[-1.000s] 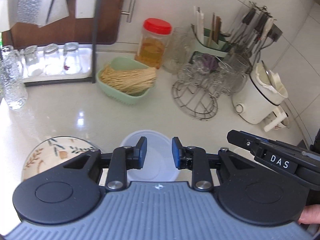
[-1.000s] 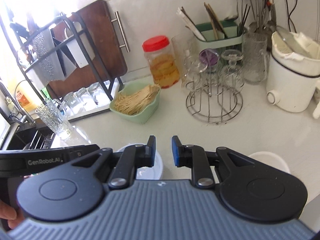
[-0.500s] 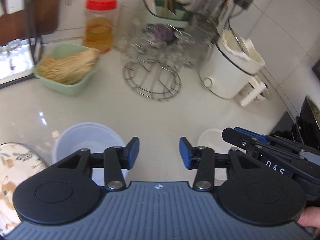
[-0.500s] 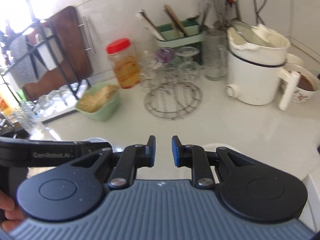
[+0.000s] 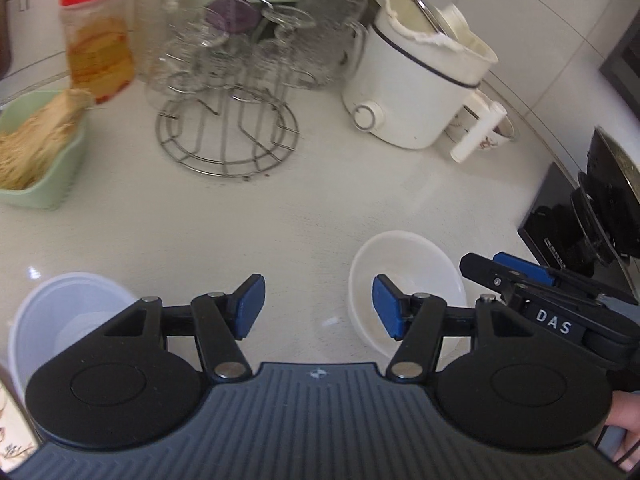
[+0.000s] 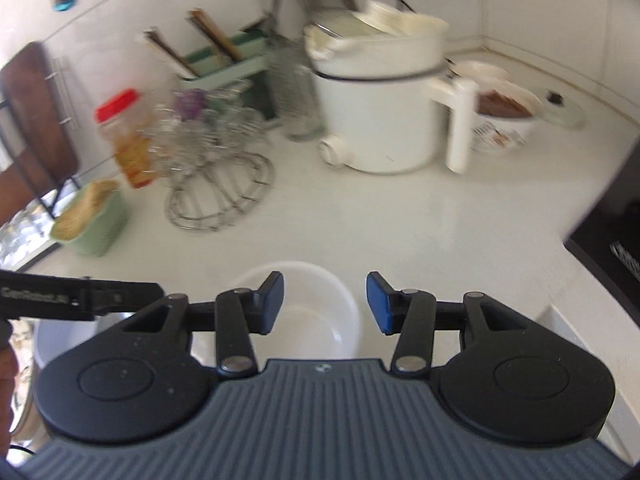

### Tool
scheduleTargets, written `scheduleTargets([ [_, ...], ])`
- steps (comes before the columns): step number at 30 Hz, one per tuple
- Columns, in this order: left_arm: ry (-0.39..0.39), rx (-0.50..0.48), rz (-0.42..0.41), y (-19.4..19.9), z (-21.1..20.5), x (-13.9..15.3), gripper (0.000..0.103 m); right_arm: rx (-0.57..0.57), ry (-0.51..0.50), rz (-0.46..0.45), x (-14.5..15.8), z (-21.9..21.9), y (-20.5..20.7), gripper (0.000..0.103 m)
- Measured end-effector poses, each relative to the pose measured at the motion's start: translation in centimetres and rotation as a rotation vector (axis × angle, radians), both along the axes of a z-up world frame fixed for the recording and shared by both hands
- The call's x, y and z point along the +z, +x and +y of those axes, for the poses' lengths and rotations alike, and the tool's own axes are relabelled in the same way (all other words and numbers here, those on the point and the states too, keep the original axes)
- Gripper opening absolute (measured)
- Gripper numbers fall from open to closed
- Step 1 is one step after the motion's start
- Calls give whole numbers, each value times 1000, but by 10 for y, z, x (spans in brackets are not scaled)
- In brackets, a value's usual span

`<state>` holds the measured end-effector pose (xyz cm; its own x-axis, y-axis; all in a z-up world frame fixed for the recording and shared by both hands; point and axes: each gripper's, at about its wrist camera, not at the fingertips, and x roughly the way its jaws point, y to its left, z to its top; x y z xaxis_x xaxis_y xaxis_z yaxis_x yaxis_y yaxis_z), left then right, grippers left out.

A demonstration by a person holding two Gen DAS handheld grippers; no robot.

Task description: Organize plates and bowls

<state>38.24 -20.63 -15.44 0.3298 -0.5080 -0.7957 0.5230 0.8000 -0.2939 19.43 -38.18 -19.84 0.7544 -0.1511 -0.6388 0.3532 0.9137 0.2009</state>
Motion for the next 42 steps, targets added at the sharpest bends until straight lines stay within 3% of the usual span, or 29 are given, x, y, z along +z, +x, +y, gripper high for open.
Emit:
scheduleTargets([
  [4, -7, -15, 3, 0, -11, -13, 65, -20, 31, 4, -17, -9, -2, 48],
  [8, -92, 22, -29, 0, -7, -16, 65, -23, 80, -8, -31, -12, 1, 48],
  [10, -94, 23, -17, 4, -8, -22, 64, -18, 98, -21, -37, -12, 3, 48],
  [14, -113, 34, 0, 5, -8, -34, 63, -21, 93, -17, -45, -7, 8, 40],
  [19, -137, 36, -14, 2, -7, -37, 52, -13, 126, -25, -56, -5, 9, 28],
  [22, -145, 36, -8, 3, -7, -40, 40, -16, 138, -29, -62, -4, 9, 20],
  [24, -156, 33, -2, 4, -7, -43, 29, -12, 144, -38, -64, -3, 9, 19],
  [26, -159, 24, -10, 4, -8, -44, 26, -13, 160, -48, -65, -3, 9, 19],
  [32, -152, -27, -24, 1, -10, -46, 26, -6, 185, -70, -67, 0, 11, 19],
  [42, -193, 51, -22, 3, 8, -41, 26, 33, 199, -75, -66, 11, 15, 19],
])
